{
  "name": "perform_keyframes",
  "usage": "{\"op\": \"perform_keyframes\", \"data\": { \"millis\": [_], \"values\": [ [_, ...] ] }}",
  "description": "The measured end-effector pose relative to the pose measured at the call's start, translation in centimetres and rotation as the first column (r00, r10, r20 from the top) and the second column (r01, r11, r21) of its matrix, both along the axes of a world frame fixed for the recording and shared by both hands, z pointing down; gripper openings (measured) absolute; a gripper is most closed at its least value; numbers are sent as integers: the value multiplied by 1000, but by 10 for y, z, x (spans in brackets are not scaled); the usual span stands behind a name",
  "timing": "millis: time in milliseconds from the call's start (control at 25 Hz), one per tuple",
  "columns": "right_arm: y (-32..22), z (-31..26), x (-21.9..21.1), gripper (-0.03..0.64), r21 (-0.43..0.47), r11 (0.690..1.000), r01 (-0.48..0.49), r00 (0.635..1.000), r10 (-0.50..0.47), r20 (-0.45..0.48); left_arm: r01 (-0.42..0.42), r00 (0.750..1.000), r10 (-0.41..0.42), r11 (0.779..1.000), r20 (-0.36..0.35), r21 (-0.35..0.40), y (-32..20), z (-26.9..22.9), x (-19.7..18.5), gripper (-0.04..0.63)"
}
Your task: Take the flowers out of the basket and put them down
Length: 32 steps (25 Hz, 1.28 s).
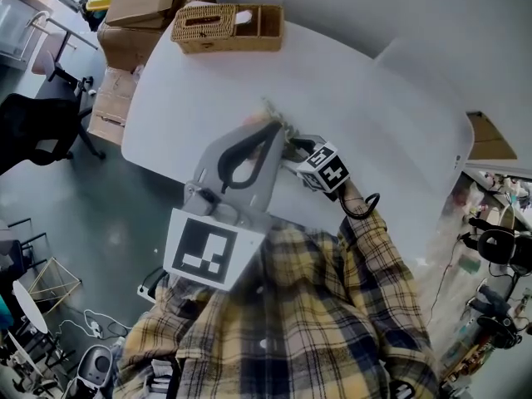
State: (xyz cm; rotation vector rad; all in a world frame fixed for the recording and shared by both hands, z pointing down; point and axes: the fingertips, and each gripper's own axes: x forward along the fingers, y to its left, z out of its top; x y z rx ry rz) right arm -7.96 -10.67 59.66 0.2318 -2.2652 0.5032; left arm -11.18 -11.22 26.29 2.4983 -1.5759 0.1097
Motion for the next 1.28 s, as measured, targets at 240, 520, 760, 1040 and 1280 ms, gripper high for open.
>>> {"op": "perform_keyframes", "data": {
  "millis": [240,520,760,1040,1280],
  "values": [
    [-5,-31,13,247,3,997,-73,995,73,69,-43,999,43,999,-4,13,0,-4,16,0],
    [-15,-118,40,233,82,971,-227,947,200,250,-117,993,118,992,-10,34,-2,-10,48,0],
    [-19,-210,72,206,110,910,-401,842,318,436,-185,982,186,982,-14,47,-5,-17,80,0],
    [-22,-299,128,125,139,770,-623,660,422,621,-275,961,276,960,-13,58,-6,-23,123,0],
    [-10,-339,157,69,279,662,-696,647,408,644,-326,945,327,944,-10,54,-6,-21,149,0]
  ]
}}
